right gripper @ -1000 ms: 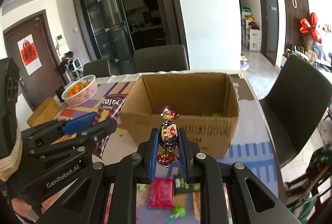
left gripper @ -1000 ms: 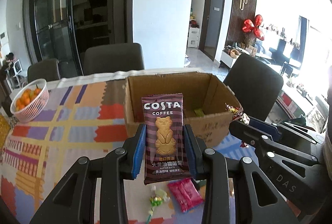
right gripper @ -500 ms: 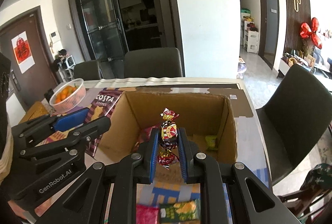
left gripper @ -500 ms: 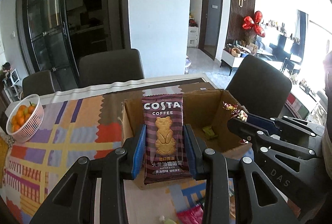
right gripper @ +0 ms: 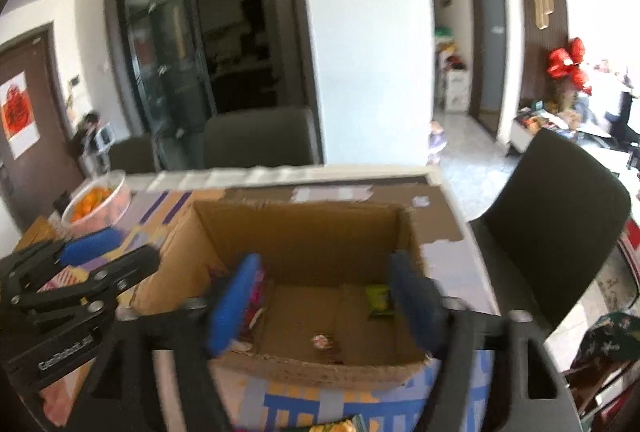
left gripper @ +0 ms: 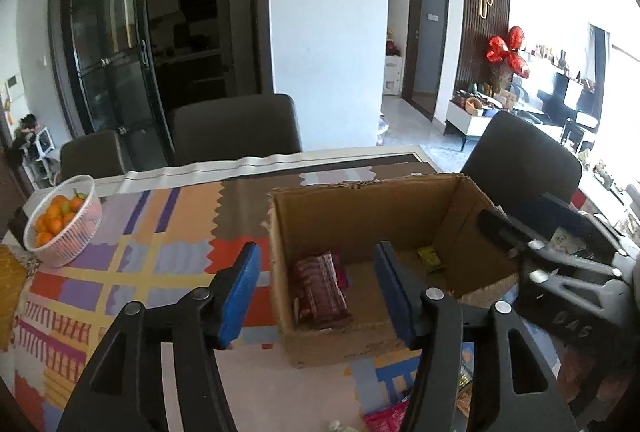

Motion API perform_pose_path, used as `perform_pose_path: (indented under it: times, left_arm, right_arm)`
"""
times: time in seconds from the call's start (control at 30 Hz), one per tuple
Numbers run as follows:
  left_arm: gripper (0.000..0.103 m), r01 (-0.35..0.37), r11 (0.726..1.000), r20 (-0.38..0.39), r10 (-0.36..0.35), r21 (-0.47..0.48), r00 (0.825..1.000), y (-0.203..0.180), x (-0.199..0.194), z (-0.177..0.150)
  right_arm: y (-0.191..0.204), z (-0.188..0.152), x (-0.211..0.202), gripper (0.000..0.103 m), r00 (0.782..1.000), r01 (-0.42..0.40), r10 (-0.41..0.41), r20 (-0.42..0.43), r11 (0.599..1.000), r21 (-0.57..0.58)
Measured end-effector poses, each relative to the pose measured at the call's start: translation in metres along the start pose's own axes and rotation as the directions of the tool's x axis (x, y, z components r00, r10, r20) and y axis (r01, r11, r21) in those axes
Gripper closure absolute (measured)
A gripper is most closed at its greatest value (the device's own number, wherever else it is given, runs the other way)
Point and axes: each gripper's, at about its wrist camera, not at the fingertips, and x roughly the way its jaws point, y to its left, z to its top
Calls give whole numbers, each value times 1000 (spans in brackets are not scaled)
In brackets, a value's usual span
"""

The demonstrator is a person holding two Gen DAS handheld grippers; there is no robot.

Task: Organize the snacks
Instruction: 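Lower both tools into the box and open them to drop the snacks, then withdraw both tools from the box back toward the remaining snacks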

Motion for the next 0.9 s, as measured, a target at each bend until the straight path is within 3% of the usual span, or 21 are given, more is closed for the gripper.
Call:
perform_pose_path:
  times: [0.1, 0.13, 0.17, 0.3, 0.37, 0.53, 0.9]
  left_arm:
    - [44, -9, 1000, 13, 9, 6, 1000, 1, -12, -7]
    - [43, -9, 1000, 15, 9, 4, 1000, 1, -16, -10]
    - [43, -11, 1000, 16, 11, 0, 1000, 2, -20, -13]
    - [41, -15, 1000, 14, 16, -17, 1000, 6, -33, -24]
    - [41, -14, 1000, 12, 14, -17, 1000, 5, -40, -31]
    - [38, -27, 1000, 20, 26, 14, 999, -2, -59, -52]
    - [38, -34, 999, 3, 34, 33, 999, -9, -83, -99]
  right_arm:
    - [-1, -7, -23, 16, 993, 38, -40, 115, 999, 27]
    - [1, -10, -33, 10, 986, 66, -69, 154, 998, 25]
    - [3, -12, -39, 4, 981, 87, -89, 172, 996, 16]
    - [12, -18, -64, 1, 954, 188, -181, 240, 982, -9]
    - [15, -17, -71, 1, 957, 191, -185, 225, 981, -7]
    - [14, -28, -84, 1, 980, 92, -94, 173, 996, 17]
    - [15, -81, -107, 1, 992, 28, -31, 124, 999, 27]
